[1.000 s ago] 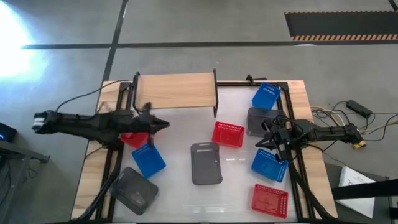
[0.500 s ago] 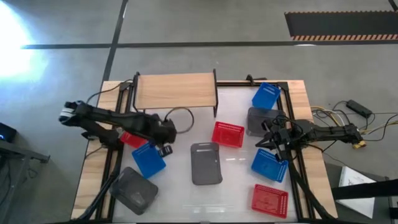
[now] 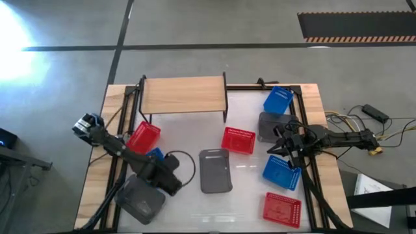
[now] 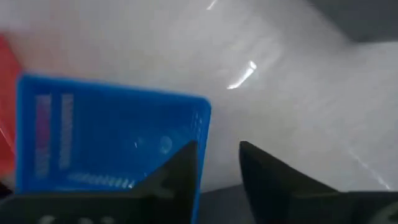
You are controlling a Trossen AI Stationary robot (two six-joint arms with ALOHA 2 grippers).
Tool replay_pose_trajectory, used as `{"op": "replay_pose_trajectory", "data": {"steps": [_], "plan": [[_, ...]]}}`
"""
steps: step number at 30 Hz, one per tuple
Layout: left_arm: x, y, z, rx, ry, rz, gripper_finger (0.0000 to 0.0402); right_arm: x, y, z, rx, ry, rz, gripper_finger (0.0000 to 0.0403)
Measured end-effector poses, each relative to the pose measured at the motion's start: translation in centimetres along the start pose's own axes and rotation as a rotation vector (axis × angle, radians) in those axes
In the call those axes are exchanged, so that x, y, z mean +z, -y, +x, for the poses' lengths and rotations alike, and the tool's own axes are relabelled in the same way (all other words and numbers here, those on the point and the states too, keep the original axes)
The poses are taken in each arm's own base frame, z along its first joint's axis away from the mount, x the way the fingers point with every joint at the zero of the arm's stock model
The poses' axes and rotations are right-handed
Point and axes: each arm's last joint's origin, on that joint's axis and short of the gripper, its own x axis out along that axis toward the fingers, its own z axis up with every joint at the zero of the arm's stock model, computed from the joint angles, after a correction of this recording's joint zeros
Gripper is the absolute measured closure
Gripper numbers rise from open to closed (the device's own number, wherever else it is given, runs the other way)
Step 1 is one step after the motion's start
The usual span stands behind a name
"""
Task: Stack baskets on shelf by color
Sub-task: Put the bottom left blue bin on the shelf
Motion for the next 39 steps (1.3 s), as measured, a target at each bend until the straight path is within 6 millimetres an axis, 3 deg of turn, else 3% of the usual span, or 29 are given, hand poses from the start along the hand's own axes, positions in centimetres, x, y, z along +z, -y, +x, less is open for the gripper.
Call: {"op": "replay_pose_trajectory", "data": {"steps": [6, 12, 18, 27, 33, 39], "plan": [[-2.0, 0.7, 1.9, 0.028, 0.014, -0.085, 0.0192, 0.0, 0.0, 0.0, 0.000, 0.001, -0.001, 0.0394], [-2.5, 0.6, 4.3, 0.127, 0.013, -0.063, 0.0185, 0.0, 0.0, 0.0, 0.000, 0.001, 0.000, 0.0394], [-2.5, 0.2, 5.7, 0.178, 0.003, -0.005, 0.0238, 0.0, 0.0, 0.0, 0.000, 0.001, 0.000, 0.0394], [-1.7, 0.1, 6.5, 0.121, -0.030, 0.182, 0.0387, 0.0, 0.0, 0.0, 0.000, 0.001, 0.000, 0.0394], [-0.9, 1.8, 4.7, 0.000, -0.025, 0.361, 0.0395, 0.0, 0.0, 0.0, 0.000, 0.001, -0.001, 0.0394], [0.5, 4.3, -0.1, -0.177, 0.051, 0.598, 0.0400, 0.0, 0.0, 0.0, 0.000, 0.001, 0.000, 0.0394]]}}
